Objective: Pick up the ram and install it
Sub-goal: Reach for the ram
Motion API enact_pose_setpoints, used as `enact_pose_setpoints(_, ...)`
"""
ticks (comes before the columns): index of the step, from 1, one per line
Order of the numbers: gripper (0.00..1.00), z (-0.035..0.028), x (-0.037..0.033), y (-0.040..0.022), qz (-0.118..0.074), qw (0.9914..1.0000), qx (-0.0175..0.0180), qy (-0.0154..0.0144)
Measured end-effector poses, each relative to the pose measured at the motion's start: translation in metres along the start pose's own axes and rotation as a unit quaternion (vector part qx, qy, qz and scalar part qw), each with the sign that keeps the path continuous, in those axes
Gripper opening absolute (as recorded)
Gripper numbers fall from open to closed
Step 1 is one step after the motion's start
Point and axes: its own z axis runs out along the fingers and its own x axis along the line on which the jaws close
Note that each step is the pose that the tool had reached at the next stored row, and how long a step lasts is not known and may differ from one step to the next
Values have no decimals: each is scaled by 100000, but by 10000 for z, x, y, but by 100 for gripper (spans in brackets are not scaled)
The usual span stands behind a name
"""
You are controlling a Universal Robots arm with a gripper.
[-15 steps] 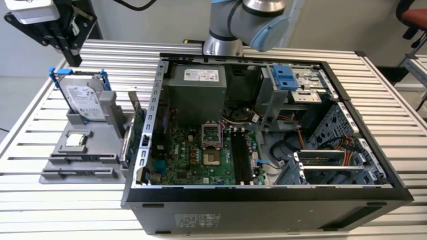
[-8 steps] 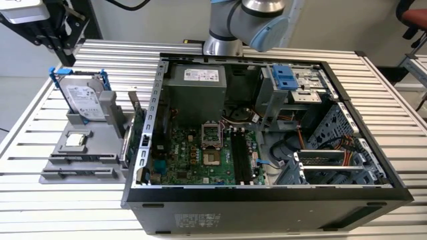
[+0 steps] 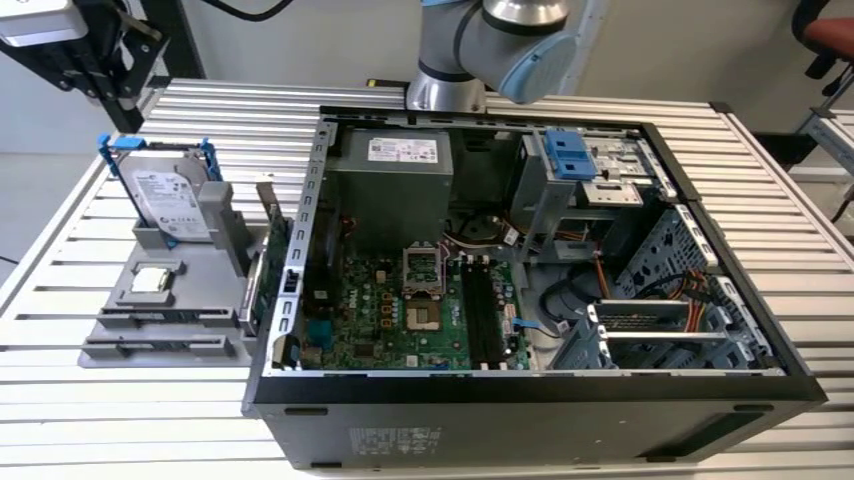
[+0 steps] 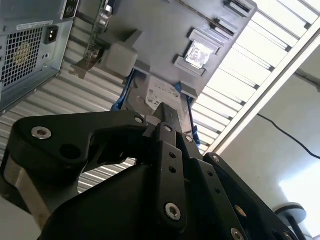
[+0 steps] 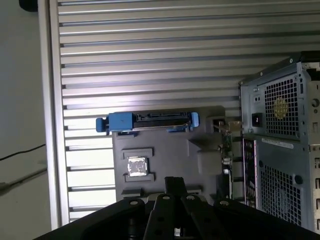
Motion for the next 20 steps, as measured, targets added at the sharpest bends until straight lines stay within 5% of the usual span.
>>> enact_pose_setpoints(9, 0, -1, 18, -10, -77, 100000, 0, 2)
enact_pose_setpoints(20, 0, -5, 47, -126, -470, 99999, -9, 27)
